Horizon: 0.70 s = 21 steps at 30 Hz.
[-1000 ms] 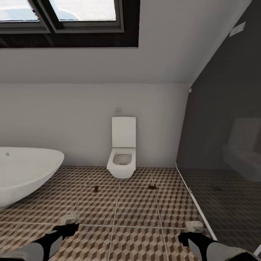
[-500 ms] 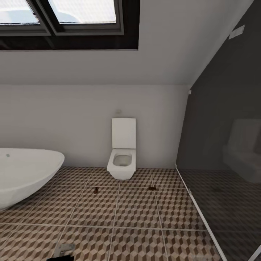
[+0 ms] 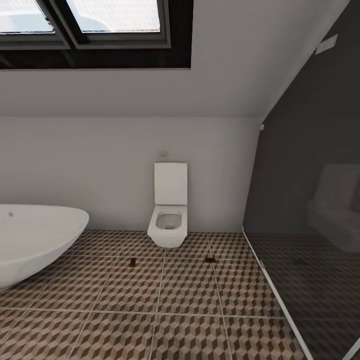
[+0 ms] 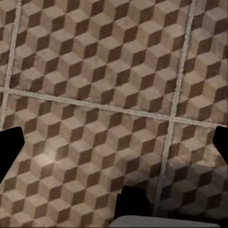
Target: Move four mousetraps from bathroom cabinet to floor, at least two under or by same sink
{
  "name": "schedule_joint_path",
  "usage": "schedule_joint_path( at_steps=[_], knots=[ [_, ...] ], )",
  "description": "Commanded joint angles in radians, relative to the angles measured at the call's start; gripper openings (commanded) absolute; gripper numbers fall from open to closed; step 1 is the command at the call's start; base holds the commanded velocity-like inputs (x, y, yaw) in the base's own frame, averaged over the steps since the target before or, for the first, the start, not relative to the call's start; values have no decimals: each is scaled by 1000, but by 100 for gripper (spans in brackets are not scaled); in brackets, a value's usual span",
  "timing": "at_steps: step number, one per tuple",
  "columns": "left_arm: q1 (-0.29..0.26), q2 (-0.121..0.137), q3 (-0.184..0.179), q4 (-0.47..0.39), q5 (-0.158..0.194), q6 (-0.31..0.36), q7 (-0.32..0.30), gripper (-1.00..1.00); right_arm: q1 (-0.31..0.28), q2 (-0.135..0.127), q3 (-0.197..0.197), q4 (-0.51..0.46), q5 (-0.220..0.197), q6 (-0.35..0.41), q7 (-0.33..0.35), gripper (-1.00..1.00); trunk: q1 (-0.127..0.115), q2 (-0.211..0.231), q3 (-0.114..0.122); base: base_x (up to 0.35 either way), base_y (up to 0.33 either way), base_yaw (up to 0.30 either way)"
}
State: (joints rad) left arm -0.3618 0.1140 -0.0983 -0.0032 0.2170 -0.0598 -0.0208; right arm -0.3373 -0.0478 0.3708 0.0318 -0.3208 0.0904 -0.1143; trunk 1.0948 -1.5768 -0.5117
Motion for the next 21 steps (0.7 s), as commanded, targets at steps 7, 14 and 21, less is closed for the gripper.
schedule_joint_path(
  at_steps=[7, 14, 21],
  knots=[
    [51, -32, -8, 2, 10, -3, -2, 100, 60, 8, 9, 0, -8, 2, 0, 100, 0, -1, -1, 0, 0, 0],
    [89, -61, -8, 1, 10, -5, -2, 100, 103, 21, 8, 0, -8, -2, 0, 100, 0, -1, -1, 0, 0, 0],
    [119, -78, -8, 1, 10, -8, -2, 100, 121, 26, 8, 0, -11, -25, -1, 100, 0, -1, -1, 0, 0, 0]
  ],
)
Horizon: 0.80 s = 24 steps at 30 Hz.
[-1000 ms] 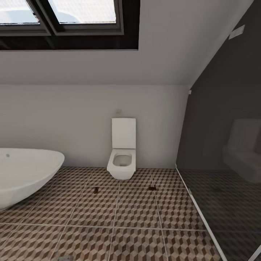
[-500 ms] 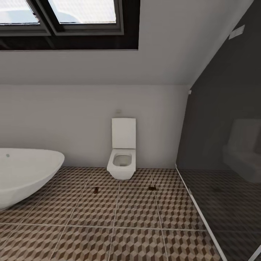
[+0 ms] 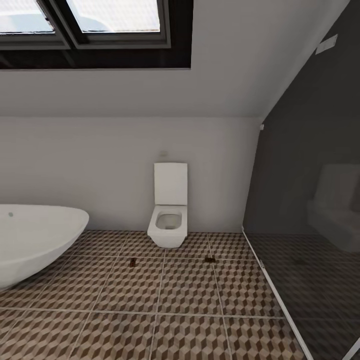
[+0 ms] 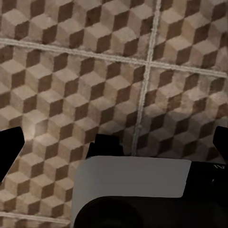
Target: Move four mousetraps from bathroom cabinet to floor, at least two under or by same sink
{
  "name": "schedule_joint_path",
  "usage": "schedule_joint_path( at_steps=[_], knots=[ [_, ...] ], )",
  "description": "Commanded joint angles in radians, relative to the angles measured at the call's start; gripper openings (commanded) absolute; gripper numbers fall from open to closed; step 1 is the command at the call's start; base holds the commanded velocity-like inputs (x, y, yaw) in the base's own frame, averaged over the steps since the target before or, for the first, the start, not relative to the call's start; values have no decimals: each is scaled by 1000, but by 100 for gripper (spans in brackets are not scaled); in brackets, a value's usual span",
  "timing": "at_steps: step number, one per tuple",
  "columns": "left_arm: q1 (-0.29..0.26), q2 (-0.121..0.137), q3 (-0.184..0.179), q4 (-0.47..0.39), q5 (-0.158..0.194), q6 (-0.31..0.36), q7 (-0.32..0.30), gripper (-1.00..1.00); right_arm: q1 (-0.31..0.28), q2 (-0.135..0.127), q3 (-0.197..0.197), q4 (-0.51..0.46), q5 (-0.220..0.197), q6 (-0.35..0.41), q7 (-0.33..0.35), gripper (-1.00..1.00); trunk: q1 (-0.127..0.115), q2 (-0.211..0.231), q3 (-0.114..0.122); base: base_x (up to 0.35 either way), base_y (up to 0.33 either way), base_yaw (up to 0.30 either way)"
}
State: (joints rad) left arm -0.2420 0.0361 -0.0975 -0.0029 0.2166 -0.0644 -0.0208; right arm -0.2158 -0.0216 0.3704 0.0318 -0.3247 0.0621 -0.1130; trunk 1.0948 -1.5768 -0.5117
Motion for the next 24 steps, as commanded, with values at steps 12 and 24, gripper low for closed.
schedule_joint_path(
  at_steps=[12, 24],
  knots=[
    [34, -10, -8, 1, 9, -8, -2, 100, 6, 5, 8, 0, -8, -18, -2, 100, 0, 0, -1, 0, 0, 0],
    [45, -14, -8, 0, 9, -9, -2, 100, 7, 3, 5, 0, -11, -19, -2, 100, 0, 0, -1, 0, 0, 0]
  ],
)
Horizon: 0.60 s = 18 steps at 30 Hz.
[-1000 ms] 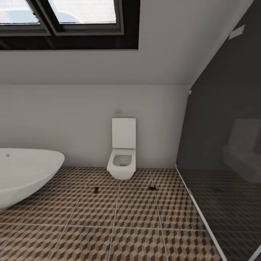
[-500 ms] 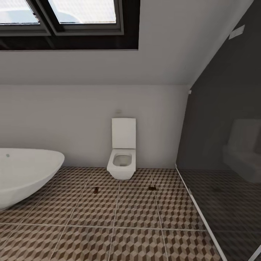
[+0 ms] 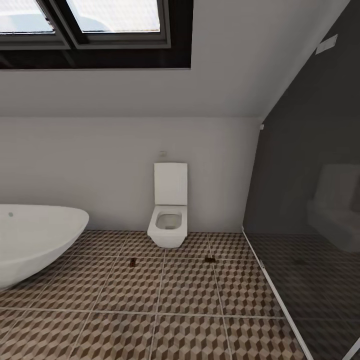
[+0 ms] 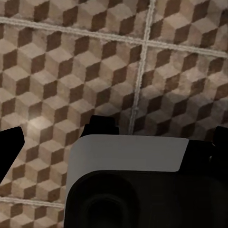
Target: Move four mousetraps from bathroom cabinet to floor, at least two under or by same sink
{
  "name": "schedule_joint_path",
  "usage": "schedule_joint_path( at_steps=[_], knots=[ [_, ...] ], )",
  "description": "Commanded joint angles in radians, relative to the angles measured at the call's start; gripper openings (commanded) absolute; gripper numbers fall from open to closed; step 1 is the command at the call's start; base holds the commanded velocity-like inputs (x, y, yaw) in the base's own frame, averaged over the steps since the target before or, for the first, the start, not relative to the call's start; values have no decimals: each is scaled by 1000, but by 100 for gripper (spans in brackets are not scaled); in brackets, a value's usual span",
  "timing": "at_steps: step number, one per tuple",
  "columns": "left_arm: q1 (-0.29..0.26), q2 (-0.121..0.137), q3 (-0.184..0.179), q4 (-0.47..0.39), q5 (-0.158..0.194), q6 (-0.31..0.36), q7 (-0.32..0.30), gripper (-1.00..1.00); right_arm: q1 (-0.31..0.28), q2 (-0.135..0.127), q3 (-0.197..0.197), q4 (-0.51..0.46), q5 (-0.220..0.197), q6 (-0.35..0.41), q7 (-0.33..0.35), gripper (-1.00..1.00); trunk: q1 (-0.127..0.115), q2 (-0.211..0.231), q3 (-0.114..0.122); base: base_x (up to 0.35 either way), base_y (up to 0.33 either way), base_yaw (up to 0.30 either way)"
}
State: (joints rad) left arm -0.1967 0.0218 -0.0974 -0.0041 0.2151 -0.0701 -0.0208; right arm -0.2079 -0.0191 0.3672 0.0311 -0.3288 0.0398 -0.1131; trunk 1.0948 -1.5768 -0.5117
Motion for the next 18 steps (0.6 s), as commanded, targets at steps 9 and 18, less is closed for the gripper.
schedule_joint_path(
  at_steps=[9, 18],
  knots=[
    [0, 1, -8, 0, 8, -3, -2, 100, -1, 0, 7, 0, -7, 1, -2, 100, 0, 0, -1, 0, 0, 0],
    [0, 4, -10, -3, 0, -5, -2, 100, -1, 3, 8, 0, -7, 1, -1, 100, 0, 0, -1, 0, 0, 0]
  ],
)
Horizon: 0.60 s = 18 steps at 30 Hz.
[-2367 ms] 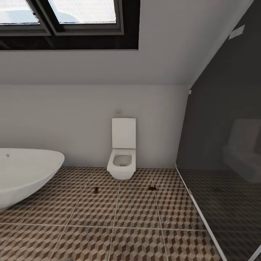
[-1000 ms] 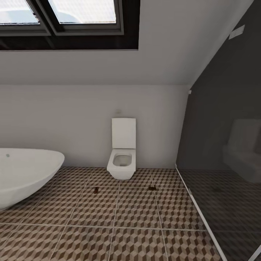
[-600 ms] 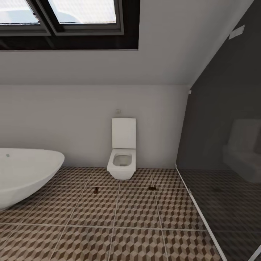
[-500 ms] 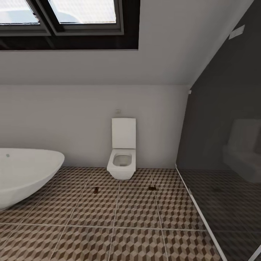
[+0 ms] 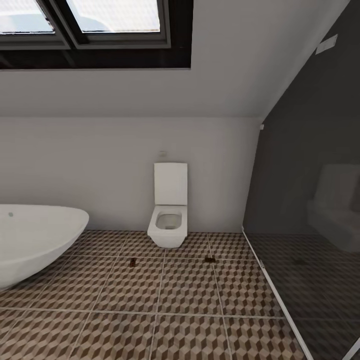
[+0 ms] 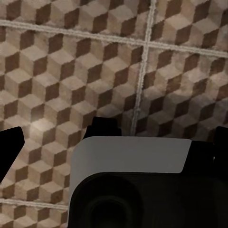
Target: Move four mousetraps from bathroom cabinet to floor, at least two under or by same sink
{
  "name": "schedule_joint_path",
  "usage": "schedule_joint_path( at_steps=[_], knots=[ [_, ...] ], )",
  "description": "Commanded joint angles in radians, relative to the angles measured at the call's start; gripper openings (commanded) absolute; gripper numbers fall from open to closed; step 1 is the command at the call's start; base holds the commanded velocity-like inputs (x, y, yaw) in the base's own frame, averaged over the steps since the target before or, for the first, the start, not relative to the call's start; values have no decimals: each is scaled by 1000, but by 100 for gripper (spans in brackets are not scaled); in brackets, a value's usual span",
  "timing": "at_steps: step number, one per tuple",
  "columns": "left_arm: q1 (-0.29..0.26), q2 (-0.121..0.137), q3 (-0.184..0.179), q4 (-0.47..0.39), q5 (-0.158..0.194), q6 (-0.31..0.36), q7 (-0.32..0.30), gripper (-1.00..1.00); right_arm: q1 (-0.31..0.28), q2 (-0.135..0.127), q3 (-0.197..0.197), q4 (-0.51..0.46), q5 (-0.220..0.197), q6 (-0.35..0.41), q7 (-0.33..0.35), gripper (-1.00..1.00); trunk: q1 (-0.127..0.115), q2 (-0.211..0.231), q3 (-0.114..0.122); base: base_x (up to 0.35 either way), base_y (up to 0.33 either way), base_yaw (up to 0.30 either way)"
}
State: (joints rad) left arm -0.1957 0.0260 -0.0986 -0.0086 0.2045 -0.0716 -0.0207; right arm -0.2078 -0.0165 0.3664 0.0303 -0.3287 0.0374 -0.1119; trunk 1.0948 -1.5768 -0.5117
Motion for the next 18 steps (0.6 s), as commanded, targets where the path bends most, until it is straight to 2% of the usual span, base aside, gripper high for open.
schedule_joint_path(
  at_steps=[1, 18],
  knots=[
    [-1, 0, -9, 1, 10, -3, -2, 100, -1, 0, 9, 0, -7, 3, -2, 100, 0, -1, -1, 0, 0, 0],
    [-1, 3, -12, -6, 7, -5, -2, 100, -1, 0, 9, 0, -5, 3, -2, 100, 0, -1, -1, 0, 0, 0]
  ],
)
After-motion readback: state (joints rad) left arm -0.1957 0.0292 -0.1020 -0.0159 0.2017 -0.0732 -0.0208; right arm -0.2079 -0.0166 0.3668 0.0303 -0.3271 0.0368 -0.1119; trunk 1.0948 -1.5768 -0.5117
